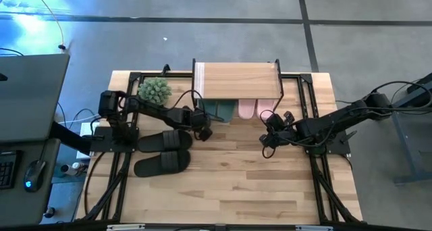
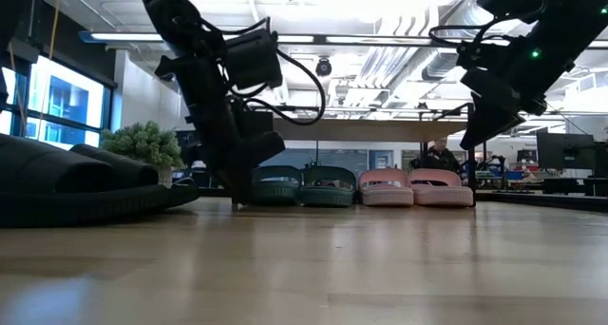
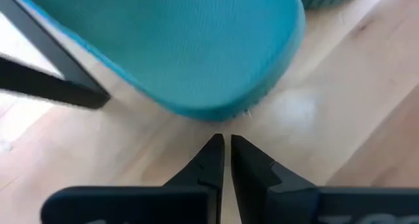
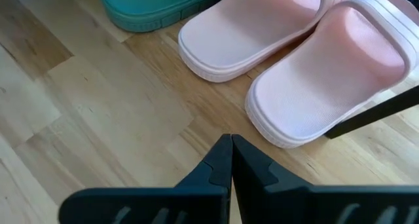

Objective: Pick and place slides into the shelf
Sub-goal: Put the top black slides on the shelf

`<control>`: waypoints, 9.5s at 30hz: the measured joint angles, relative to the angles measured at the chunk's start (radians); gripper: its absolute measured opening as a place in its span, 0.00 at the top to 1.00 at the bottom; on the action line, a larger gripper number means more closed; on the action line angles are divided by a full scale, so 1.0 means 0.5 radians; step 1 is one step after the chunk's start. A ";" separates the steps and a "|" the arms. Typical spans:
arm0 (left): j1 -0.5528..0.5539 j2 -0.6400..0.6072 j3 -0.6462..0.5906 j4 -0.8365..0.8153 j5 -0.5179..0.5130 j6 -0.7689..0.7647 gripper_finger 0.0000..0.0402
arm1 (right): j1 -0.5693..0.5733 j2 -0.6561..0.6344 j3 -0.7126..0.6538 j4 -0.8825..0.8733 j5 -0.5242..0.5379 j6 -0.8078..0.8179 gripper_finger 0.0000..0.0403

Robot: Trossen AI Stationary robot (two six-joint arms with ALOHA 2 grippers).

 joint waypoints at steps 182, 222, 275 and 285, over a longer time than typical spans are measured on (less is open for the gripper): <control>-0.861 -1.126 -0.540 -0.803 -0.560 1.504 0.74 | 0.205 0.086 -0.001 -0.077 -0.015 -0.023 1.00; -0.861 -0.725 -0.517 -0.520 -0.819 2.307 0.67 | 0.205 0.086 -0.001 -0.045 0.006 -0.001 1.00; -0.551 -0.465 1.494 -0.809 -1.446 1.889 1.00 | 0.206 0.086 -0.001 -0.047 -0.034 -0.017 1.00; -0.034 0.067 2.183 -1.083 -1.493 1.922 1.00 | 0.206 0.086 -0.001 -0.030 -0.051 -0.001 1.00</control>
